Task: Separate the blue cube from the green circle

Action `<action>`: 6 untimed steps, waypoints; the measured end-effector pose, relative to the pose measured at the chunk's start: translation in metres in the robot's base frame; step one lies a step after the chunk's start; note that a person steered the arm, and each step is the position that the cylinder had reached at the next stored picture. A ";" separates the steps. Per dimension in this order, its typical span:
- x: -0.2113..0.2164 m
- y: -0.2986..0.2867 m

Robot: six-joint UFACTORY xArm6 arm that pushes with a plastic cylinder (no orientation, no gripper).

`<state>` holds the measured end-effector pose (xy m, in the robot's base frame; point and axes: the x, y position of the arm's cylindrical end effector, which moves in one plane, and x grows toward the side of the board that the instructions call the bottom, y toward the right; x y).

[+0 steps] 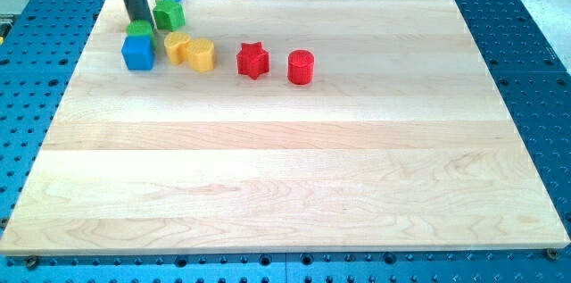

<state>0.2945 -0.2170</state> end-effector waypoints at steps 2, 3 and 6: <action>0.106 0.017; 0.134 0.043; 0.230 0.058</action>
